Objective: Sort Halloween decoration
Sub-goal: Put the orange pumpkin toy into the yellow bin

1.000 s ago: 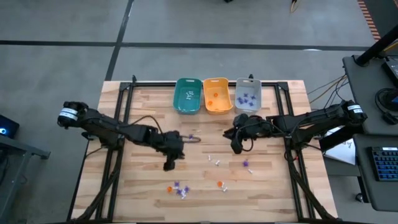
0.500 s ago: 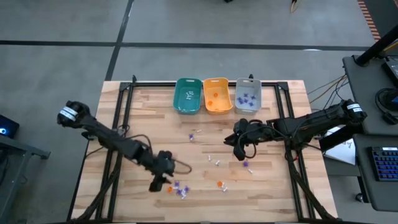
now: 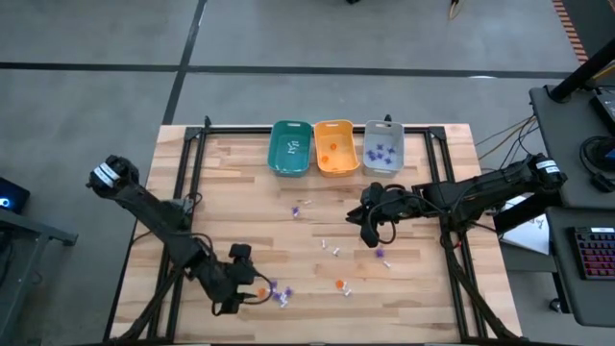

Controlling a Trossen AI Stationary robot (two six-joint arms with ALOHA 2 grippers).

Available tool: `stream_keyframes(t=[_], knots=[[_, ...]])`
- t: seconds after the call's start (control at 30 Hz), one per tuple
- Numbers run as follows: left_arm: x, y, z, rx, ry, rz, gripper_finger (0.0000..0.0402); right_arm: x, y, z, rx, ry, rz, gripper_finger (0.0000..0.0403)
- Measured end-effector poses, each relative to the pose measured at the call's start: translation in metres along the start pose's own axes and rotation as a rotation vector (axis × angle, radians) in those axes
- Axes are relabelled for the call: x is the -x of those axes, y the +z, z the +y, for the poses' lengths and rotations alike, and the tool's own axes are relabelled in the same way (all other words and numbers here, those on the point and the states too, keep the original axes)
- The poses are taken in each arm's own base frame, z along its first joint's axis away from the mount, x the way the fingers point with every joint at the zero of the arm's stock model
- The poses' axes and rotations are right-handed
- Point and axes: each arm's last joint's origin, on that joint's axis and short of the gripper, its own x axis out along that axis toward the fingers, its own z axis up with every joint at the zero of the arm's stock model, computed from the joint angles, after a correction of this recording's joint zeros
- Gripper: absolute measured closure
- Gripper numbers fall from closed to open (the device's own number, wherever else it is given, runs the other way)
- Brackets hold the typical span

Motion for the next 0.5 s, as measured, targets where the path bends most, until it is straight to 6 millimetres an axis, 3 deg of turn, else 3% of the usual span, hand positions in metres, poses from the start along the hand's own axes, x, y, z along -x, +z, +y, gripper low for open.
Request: stream_keyframes(t=[0.5], knots=[[-0.040, -0.021, -0.011, 0.025, 0.080, 0.096, 0.0158, 0.000, 0.000, 0.000, 0.003, -0.002, -0.001, 0.0335]])
